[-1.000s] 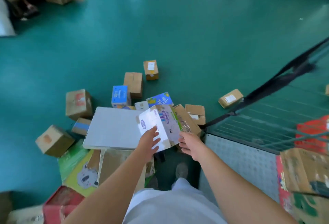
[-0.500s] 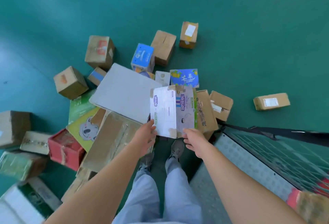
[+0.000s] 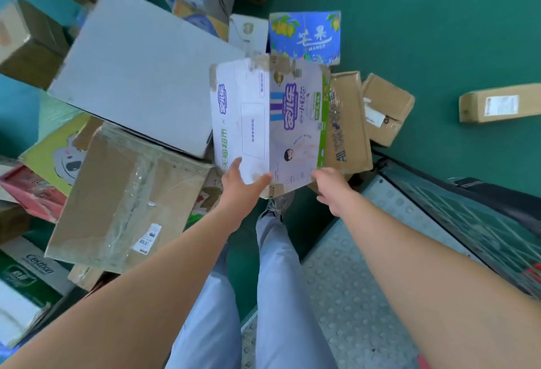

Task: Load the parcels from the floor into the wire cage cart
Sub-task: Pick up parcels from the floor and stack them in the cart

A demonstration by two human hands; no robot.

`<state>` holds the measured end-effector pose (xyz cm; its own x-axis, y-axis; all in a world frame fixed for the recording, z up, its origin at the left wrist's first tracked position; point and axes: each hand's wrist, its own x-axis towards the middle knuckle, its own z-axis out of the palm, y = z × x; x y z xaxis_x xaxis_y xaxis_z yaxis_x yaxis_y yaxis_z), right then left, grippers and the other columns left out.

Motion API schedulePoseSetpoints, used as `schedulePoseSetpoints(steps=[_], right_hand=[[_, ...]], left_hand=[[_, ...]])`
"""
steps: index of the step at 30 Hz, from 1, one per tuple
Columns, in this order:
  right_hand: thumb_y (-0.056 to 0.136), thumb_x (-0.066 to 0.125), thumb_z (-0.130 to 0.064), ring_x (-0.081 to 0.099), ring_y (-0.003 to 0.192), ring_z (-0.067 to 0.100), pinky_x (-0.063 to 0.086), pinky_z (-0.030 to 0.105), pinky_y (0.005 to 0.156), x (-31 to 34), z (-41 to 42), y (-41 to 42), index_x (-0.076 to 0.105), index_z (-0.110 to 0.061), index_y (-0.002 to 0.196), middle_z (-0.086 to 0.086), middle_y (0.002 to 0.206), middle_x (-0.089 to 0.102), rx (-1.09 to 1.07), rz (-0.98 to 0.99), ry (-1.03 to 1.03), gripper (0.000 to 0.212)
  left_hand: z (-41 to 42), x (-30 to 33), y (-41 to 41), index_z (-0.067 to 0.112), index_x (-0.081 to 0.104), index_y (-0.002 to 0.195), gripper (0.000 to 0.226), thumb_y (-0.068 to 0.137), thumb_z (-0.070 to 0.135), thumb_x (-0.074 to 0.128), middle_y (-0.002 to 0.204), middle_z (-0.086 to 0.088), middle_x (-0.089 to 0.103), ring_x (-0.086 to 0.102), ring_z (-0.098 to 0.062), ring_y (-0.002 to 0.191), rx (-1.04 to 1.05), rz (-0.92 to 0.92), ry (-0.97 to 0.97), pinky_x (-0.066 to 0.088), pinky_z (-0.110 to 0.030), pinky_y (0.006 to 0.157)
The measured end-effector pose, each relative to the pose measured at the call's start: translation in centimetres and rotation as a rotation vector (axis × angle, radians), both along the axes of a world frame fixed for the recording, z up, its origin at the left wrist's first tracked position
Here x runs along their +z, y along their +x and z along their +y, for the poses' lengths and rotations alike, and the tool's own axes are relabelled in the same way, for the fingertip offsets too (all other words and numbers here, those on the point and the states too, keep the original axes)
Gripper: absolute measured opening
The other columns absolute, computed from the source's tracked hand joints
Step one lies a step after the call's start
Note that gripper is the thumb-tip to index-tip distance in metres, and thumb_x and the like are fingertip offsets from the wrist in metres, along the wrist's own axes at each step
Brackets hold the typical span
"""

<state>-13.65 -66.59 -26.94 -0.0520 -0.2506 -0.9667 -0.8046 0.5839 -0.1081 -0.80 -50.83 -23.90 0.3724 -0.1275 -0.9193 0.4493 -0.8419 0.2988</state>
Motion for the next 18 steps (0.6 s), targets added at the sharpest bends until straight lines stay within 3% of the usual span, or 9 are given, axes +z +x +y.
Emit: schedulePoseSetpoints(steps=[2,6,11,15,18], right_hand=[[0.104,0.048,-0.026,0.049,0.135,0.039,0.042,0.058,0.113,-2.6,-0.3,-0.1,0.053,-0.019,0.131,0.013,0.142,0.054,-0.029,0.005,-0.01,0.028],[0.101,0.052,-0.047,0.053,0.117,0.025,0.043,0.05,0.11,-7.4,-1.1,-0.5,0.047,-0.027,0.14,0.002,0.137,0.056,-0.091,-0.006,-0.069,0.044],[0.089,0.056,-0.072,0.046,0.137,0.029,0.035,0.051,0.115,-10.8,-1.6,-0.6,0.035,-0.03,0.154,0.001,0.156,0.044,-0.149,-0.05,-0.069,0.08],[0.059,0.054,-0.098,0.043,0.141,0.026,0.034,0.05,0.116,-11.7,-1.2,-0.9,0.037,-0.033,0.155,-0.003,0.158,0.044,-0.151,-0.095,-0.025,0.116],[0.074,0.054,-0.089,0.048,0.13,0.024,0.038,0.045,0.104,-9.4,-0.7,-0.8,0.045,-0.025,0.148,-0.002,0.15,0.049,-0.149,-0.101,-0.059,0.099]], left_hand=[[-0.8,-1.9,-0.9,0.036,0.011,0.162,0.098,0.088,0.056,0.072,0.167,-0.001,0.009,0.026,-0.03,0.151,-0.112,-0.089,-0.006,0.032,-0.054,0.117],[-1.4,-5.0,-1.5,0.04,0.011,0.159,0.097,0.086,0.054,0.072,0.166,-0.001,0.009,0.025,-0.032,0.151,-0.158,-0.164,0.011,0.034,-0.055,0.118],[-0.7,-6.1,-0.9,0.043,0.007,0.158,0.093,0.089,0.058,0.068,0.165,0.001,0.01,0.03,-0.033,0.149,-0.235,-0.199,-0.022,0.039,-0.056,0.115],[-0.1,-5.3,-0.5,0.042,0.01,0.159,0.086,0.094,0.057,0.063,0.165,0.003,0.013,0.036,-0.027,0.146,-0.251,-0.23,-0.039,0.04,-0.048,0.113],[0.4,-3.9,-0.3,0.037,0.013,0.161,0.076,0.101,0.054,0.054,0.168,0.001,0.017,0.035,-0.021,0.147,-0.236,-0.256,-0.039,0.035,-0.036,0.105]])
